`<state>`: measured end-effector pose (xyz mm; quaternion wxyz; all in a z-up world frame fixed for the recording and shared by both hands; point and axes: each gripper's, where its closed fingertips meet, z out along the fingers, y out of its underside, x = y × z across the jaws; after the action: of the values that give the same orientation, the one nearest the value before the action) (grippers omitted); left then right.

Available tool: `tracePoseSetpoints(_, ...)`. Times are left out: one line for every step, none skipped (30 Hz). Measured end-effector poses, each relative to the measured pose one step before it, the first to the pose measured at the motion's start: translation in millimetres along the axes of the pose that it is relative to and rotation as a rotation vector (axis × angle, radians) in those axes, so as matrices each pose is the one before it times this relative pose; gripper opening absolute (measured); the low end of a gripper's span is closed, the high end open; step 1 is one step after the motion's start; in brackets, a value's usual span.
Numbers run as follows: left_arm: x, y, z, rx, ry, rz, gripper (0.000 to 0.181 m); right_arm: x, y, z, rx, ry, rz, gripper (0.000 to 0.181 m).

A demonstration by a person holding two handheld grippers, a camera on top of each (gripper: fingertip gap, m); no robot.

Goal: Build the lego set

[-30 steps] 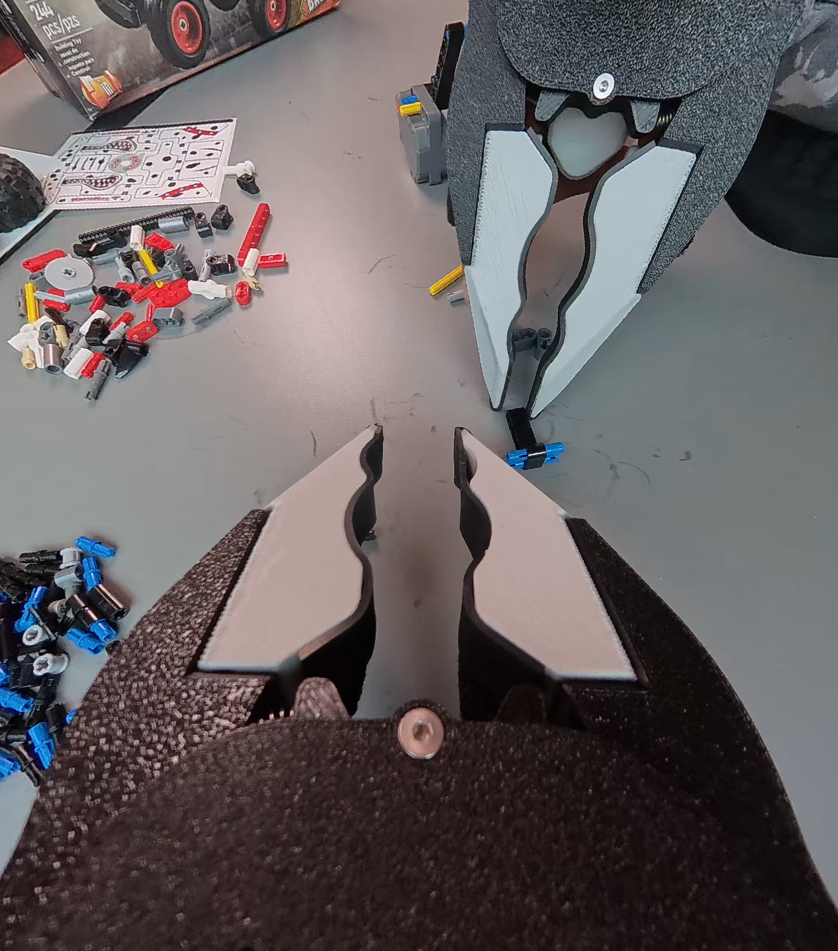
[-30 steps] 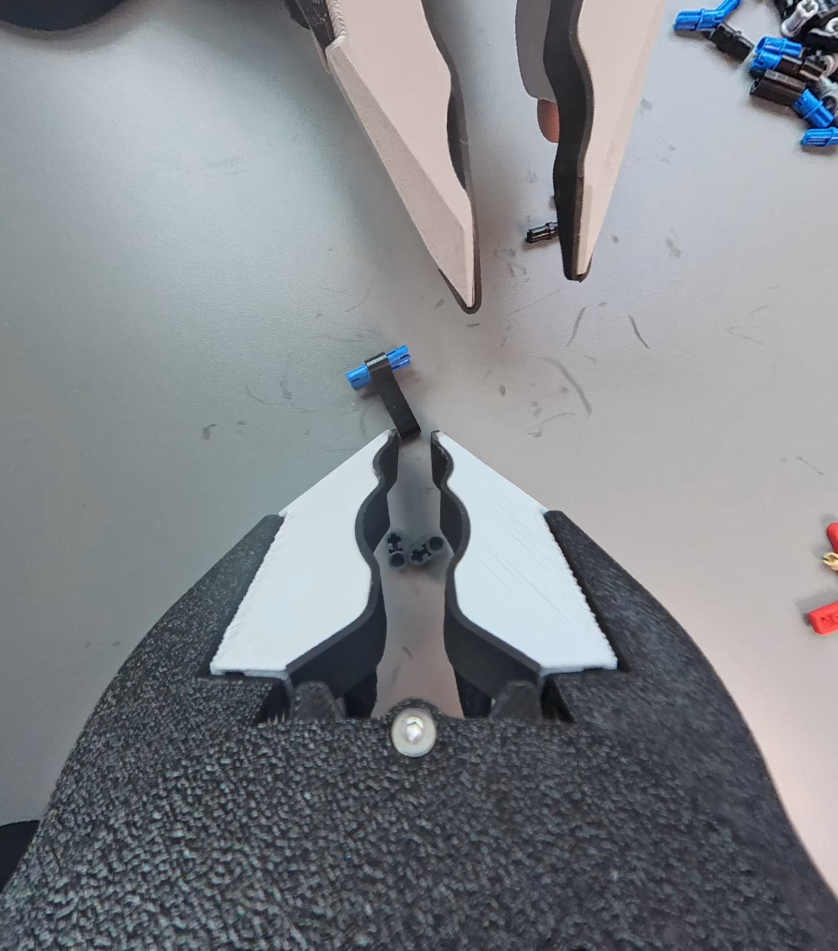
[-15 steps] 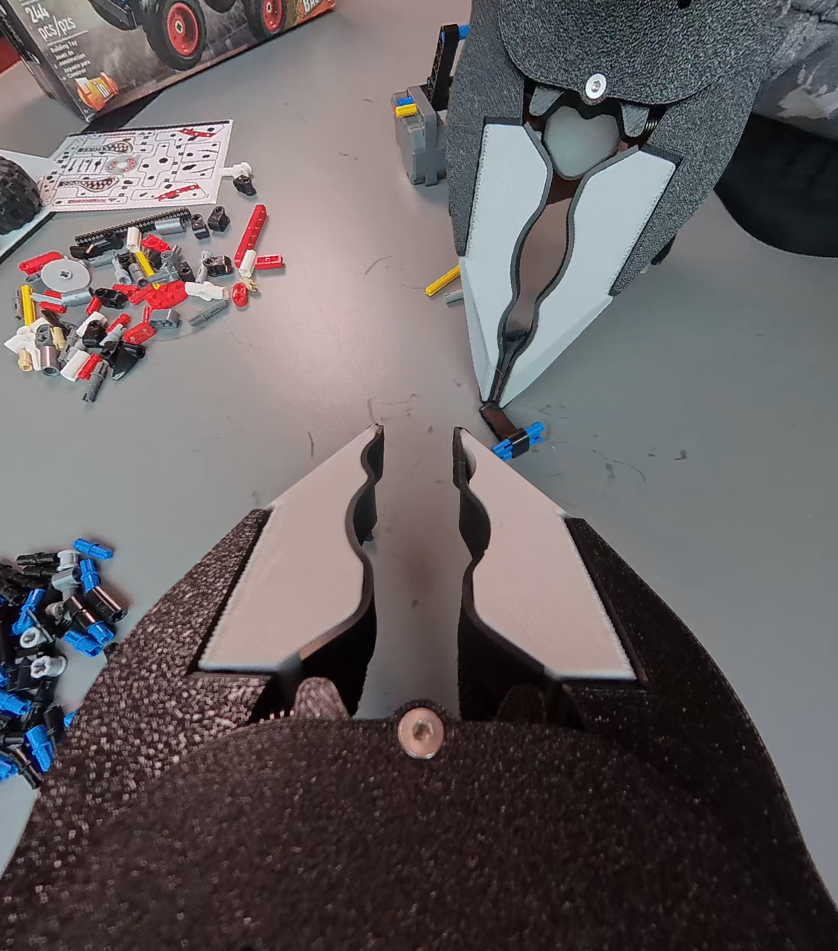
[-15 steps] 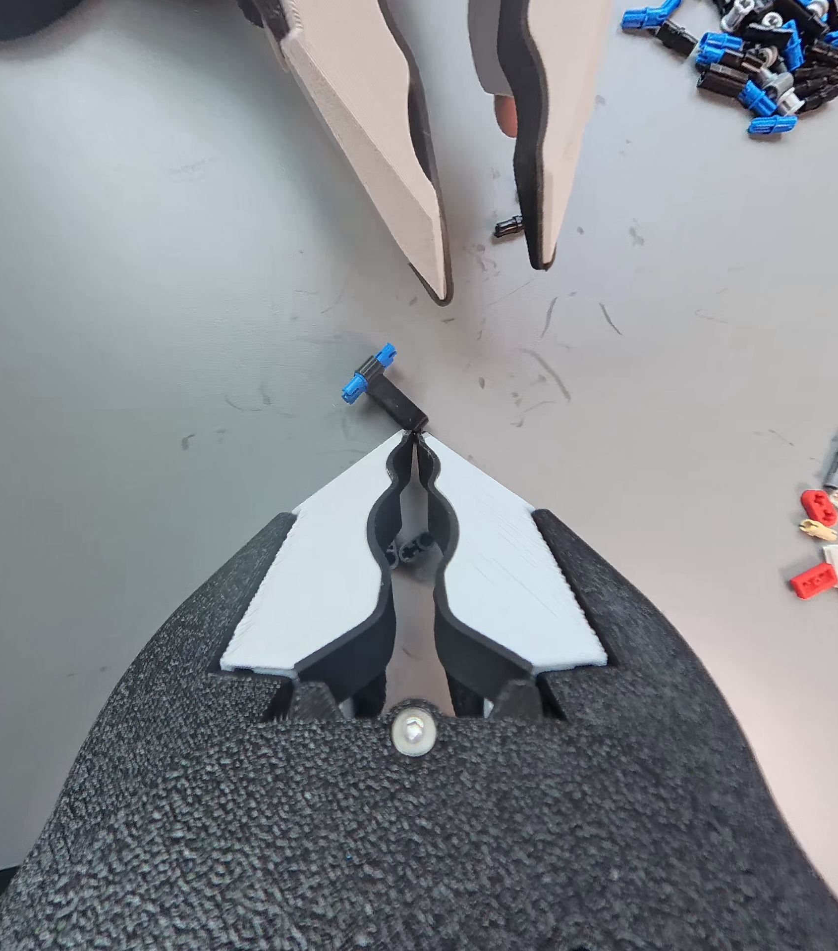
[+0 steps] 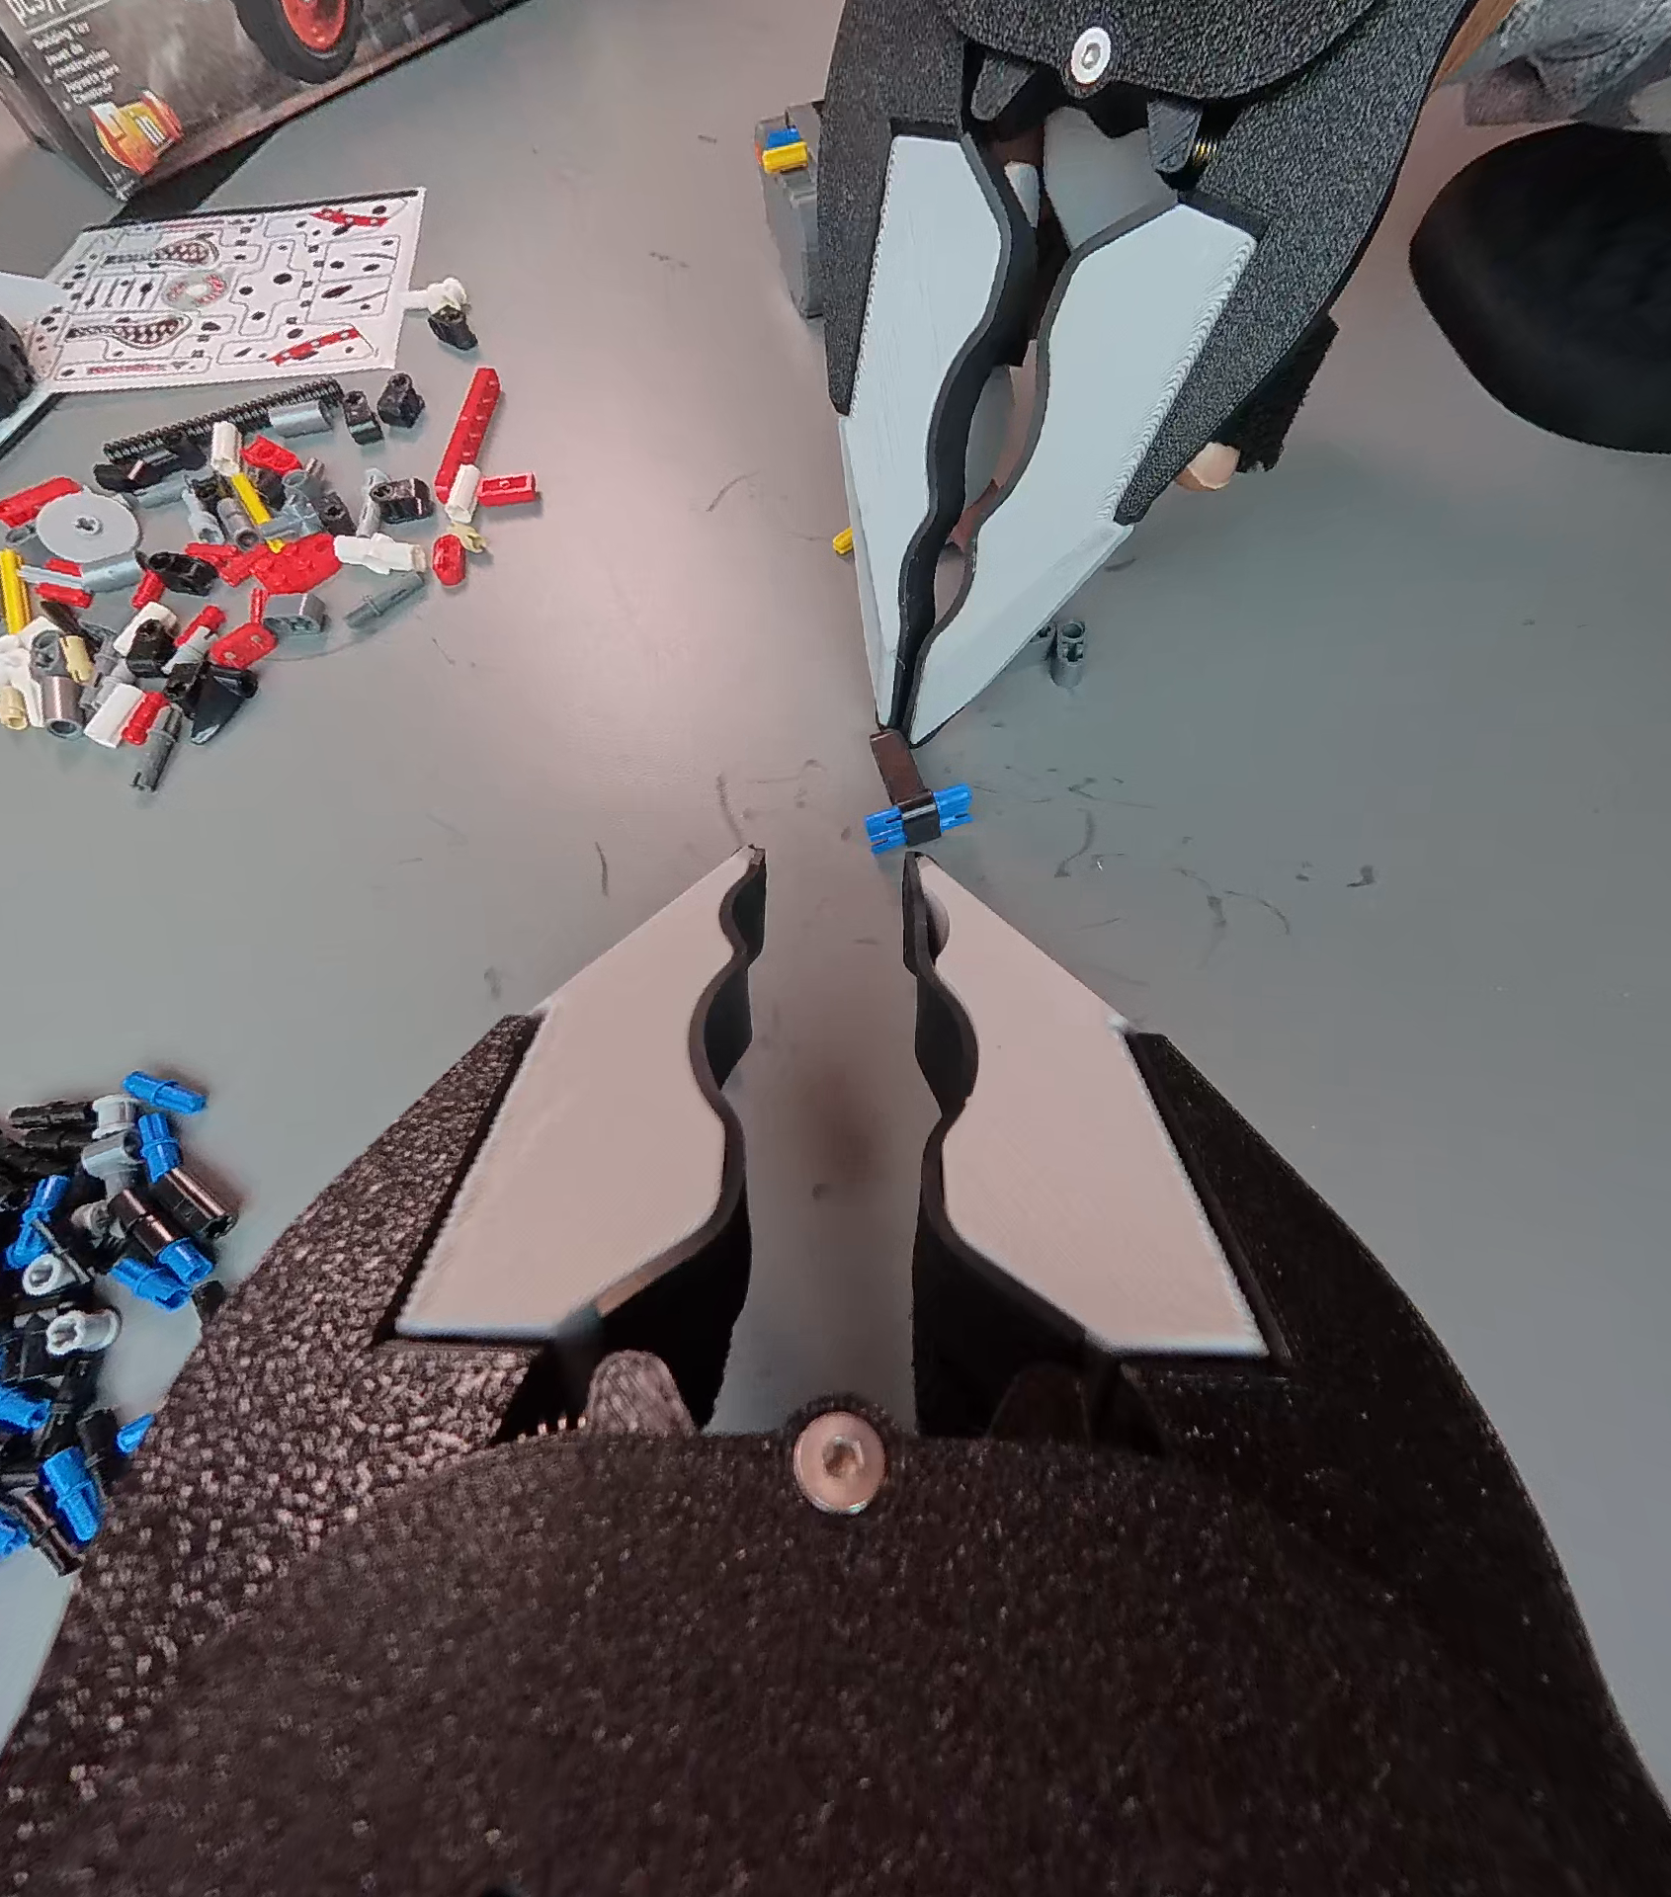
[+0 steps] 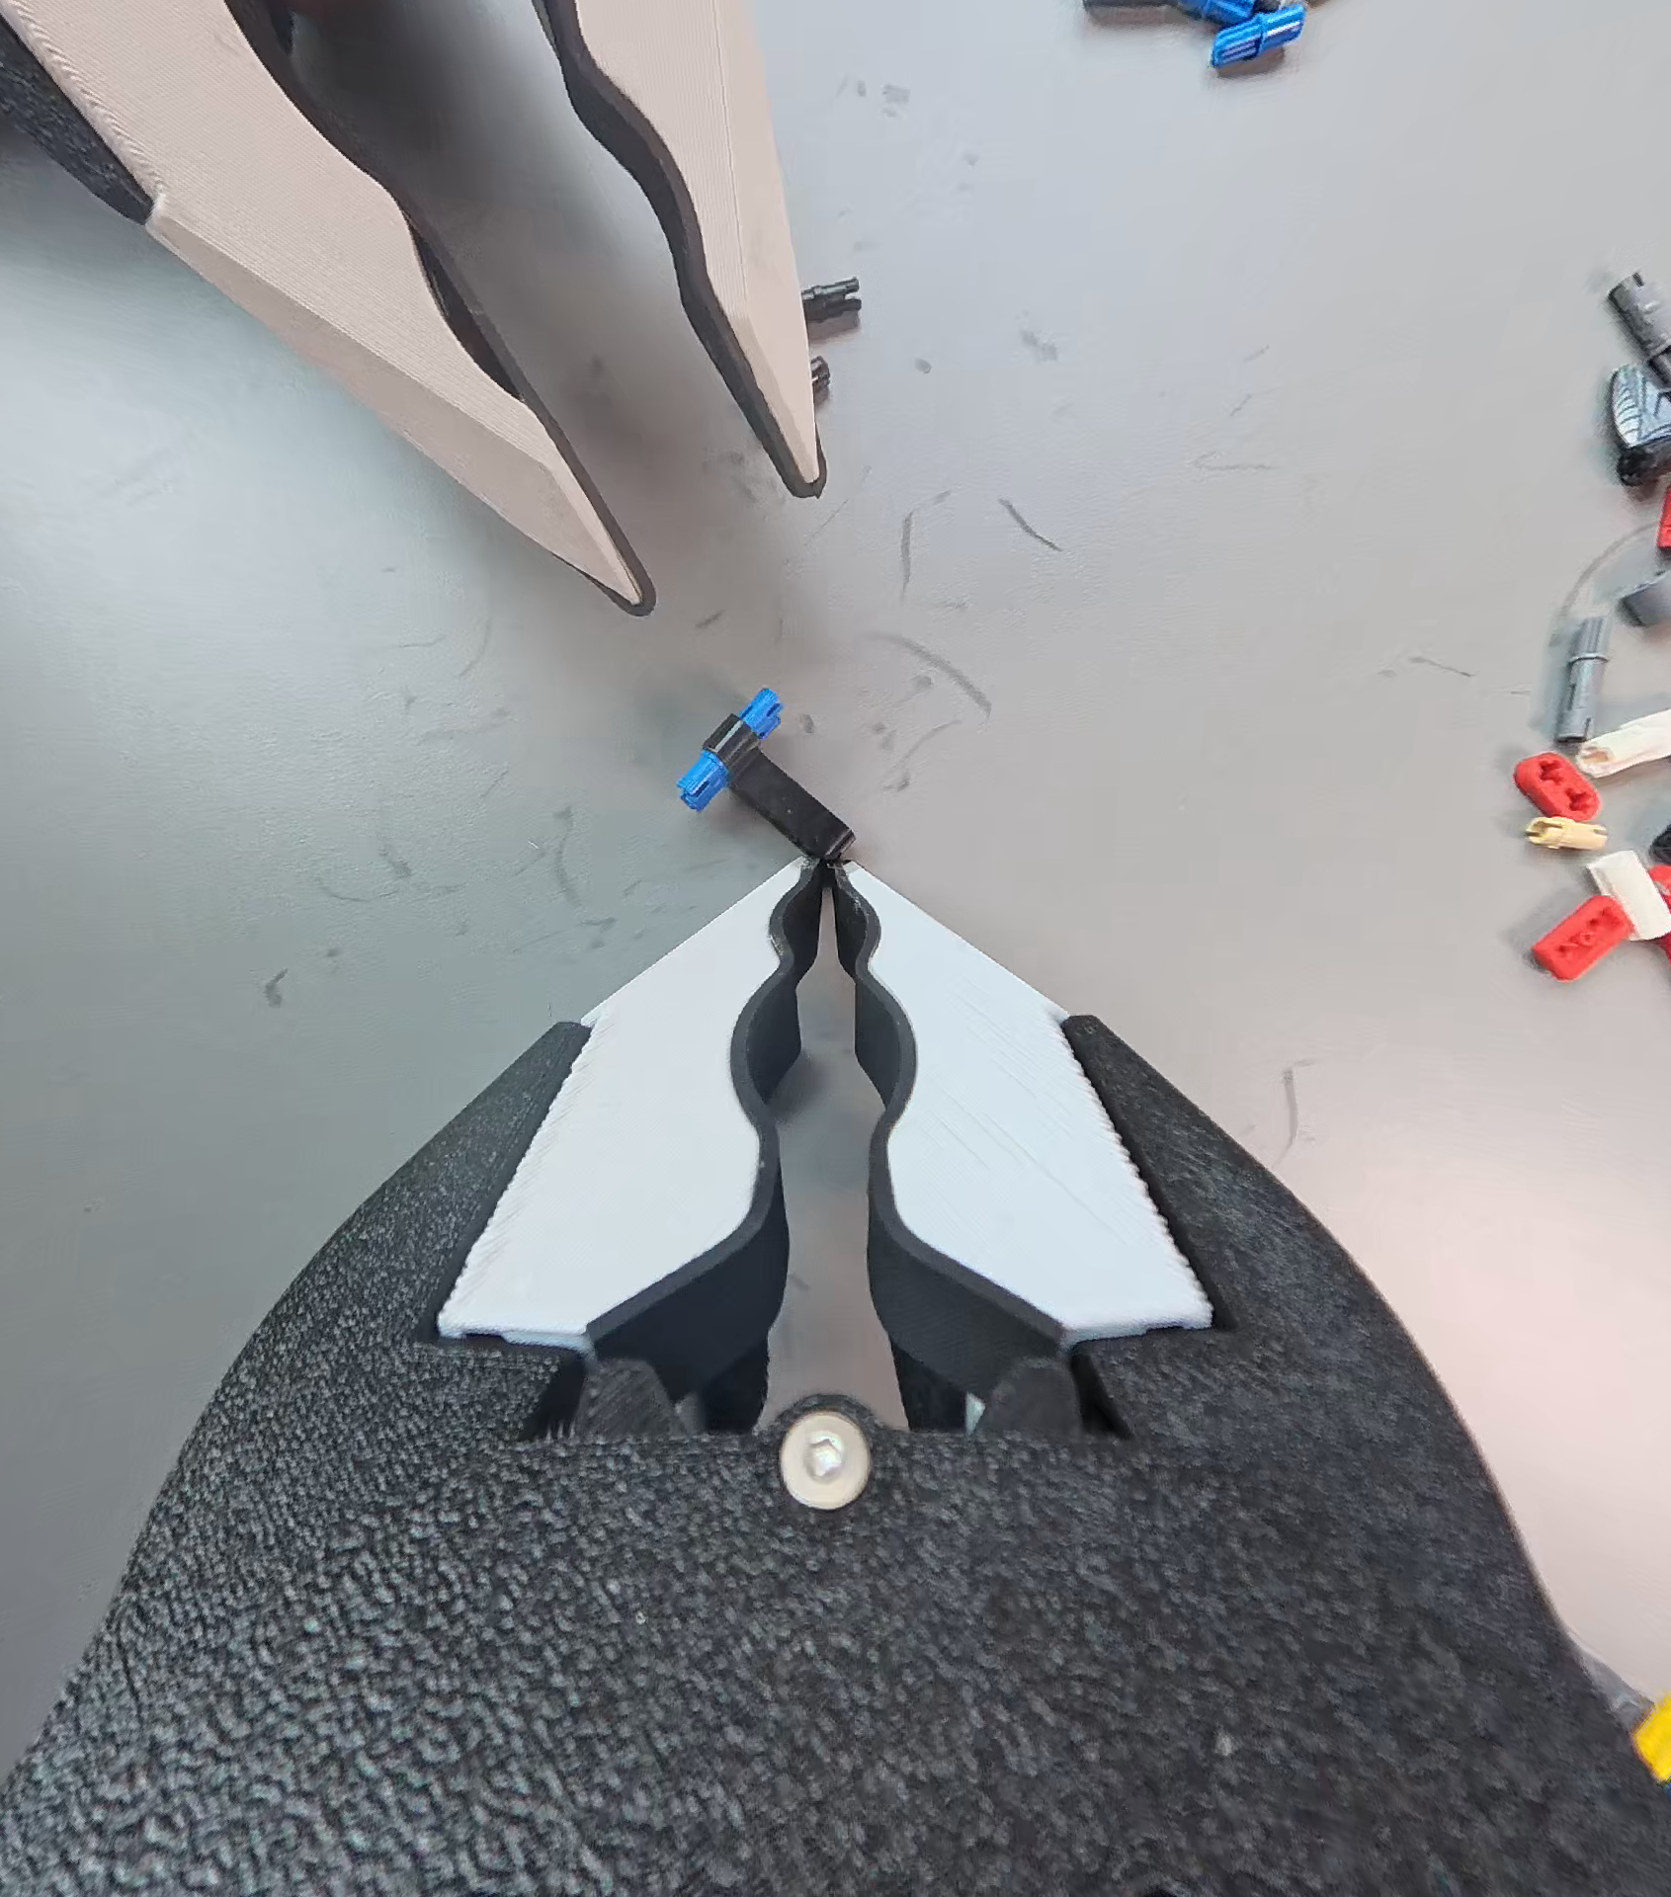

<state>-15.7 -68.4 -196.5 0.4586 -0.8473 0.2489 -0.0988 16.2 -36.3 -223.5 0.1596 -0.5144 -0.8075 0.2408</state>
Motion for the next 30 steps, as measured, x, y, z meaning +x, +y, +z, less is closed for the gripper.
tracePoseSetpoints(0.45,0.47,0.27,-0.0034,0.0017,0.0018,0.026,-0.69,0.24,-0.19,0.0013,-0.0034,0.0012,0.003)
tracePoseSetpoints(0.44,0.50,0.23,-0.0034,0.0019,0.0012,0.026,-0.69,0.31,-0.24,0.0016,-0.0048,-0.0008,0.004)
tracePoseSetpoints(0.38,0.40,0.28,-0.0027,0.0013,0.0009,0.026,-0.85,0.49,-0.35,0.0011,-0.0063,-0.0039,0.004)
tracePoseSetpoints(0.20,0.24,0.07,-0.0019,0.0010,0.0009,0.026,-1.40,0.51,-0.48,0.0009,-0.0085,-0.0089,0.005)
tracePoseSetpoints(0.33,0.26,0.13,-0.0014,0.0009,0.0009,0.026,-0.83,0.70,-0.44,-0.0010,-0.0042,-0.0093,0.006)
tracePoseSetpoints(0.14,0.13,0.12,-0.0012,0.0005,0.0008,0.026,-0.20,0.78,-0.58,-0.0028,-0.0010,-0.0093,0.006)
tracePoseSetpoints(0.23,0.28,0.10,-0.0014,0.0007,0.0008,0.026,0.06,0.53,-0.79,-0.0020,0.0003,-0.0125,0.008)
tracePoseSetpoints(0.34,0.27,0.18,-0.0018,0.0012,0.0007,0.026,0.44,0.24,-0.87,-0.0011,0.0018,-0.0128,0.009)
tracePoseSetpoints(0.25,0.26,0.23,-0.0021,0.0012,0.0010,0.026,0.39,-0.38,-1.14,0.0022,-0.0003,-0.0158,0.011)
tracePoseSetpoints(0.23,0.27,0.25,-0.0024,0.0006,0.0015,0.026,-0.37,-1.48,-1.28,0.0076,-0.0059,-0.0244,0.013)
tracePoseSetpoints(0.26,0.38,0.31,-0.0029,0.0003,0.0016,0.026,-0.74,-2.26,-0.98,0.0103,-0.0098,-0.0323,0.016)
tracePoseSetpoints(0.23,0.44,0.43,-0.0031,0.0003,0.0014,0.026,-1.29,-2.84,-0.08,0.0131,-0.0172,-0.0401,0.019)
tracePoseSetpoints(0.03,0.35,0.38,-0.0028,0.0001,0.0008,0.026,-1.00,-2.22,1.00,0.0083,-0.0186,-0.0381,0.021)
tracePoseSetpoints(0.04,0.26,0.21,-0.0019,-0.0002,0.0000,0.026,-0.13,-0.56,2.14,-0.0052,-0.0146,-0.0280,0.024)
tracePoseSetpoints(-0.08,-0.03,0.02,0.0002,-0.0008,-0.0005,0.026,-0.99,0.66,2.51,-0.0145,-0.0181,-0.0182,0.025)
tracePoseSetpoints(-0.20,-0.24,-0.33,0.0026,-0.0014,-0.0007,0.026,-1.26,0.81,2.39,-0.0164,-0.0173,-0.0107,0.025)
tracePoseSetpoints(-0.19,-0.38,-0.38,0.0033,-0.0010,-0.0015,0.026,-0.70,-0.37,1.42,-0.0092,-0.0119,-0.0034,0.024)
tracePoseSetpoints(-0.02,-0.11,-0.30,0.0012,0.0012,-0.0028,0.026,-0.18,-1.30,-0.14,-0.0021,-0.0044,0.0114,0.023)
tracePoseSetpoints(0.19,0.34,-0.14,-0.0010,0.0033,-0.0029,0.026,0.13,0.32,-0.34,-0.0105,0.0042,0.0175,0.020)
tracePoseSetpoints(0.67,0.43,0.05,-0.0023,0.0055,-0.0013,0.026,-1.35,1.34,-0.57,-0.0118,0.0054,0.0123,0.019)
tracePoseSetpoints(1.31,1.03,-0.08,-0.0054,0.0097,0.0003,0.026,-3.82,1.63,-0.74,-0.0093,0.0006,0.0035,0.019)
tracePoseSetpoints(2.15,1.90,0.12,-0.0102,0.0147,0.0004,0.026,-5.20,1.73,-0.62,-0.0078,-0.0014,0.0033,0.019)
tracePoseSetpoints(2.47,2.41,0.09,-0.0130,0.0166,0.0008,0.026,-5.48,1.06,-0.39,-0.0017,-0.0009,0.0034,0.019)
tracePoseSetpoints(2.43,2.20,0.12,-0.0124,0.0164,0.0018,0.026,-5.34,0.27,-0.21,0.0045,-0.0006,0.0054,0.019)
tracePoseSetpoints(2.82,1.94,0.06,-0.0104,0.0174,0.0018,0.026,-6.51,-0.12,-0.13,0.0074,-0.0103,0.0061,0.019)
tracePoseSetpoints(2.61,1.20,0.34,-0.0072,0.0152,0.0015,0.026,-6.25,-1.14,-0.04,0.0147,-0.0103,0.0015,0.020)
tracePoseSetpoints(1.81,0.50,0.42,-0.0040,0.0085,0.0026,0.026,-4.37,-1.49,0.16,0.0170,-0.0035,0.0013,0.020)
tracePoseSetpoints(1.23,0.14,0.56,-0.0026,0.0036,0.0032,0.026,-2.65,-0.36,0.18,0.0090,-0.0004,0.0050,0.020)
tracePoseSetpoints(0.97,-0.03,0.58,-0.0023,0.0019,0.0027,0.026,-0.98,0.53,-0.06,0.0041,0.0034,0.0042,0.020)
tracePoseSetpoints(0.59,-0.02,0.49,-0.0016,0.0006,0.0021,0.026,0.24,0.35,-0.36,0.0057,0.0040,0.0017,0.020)
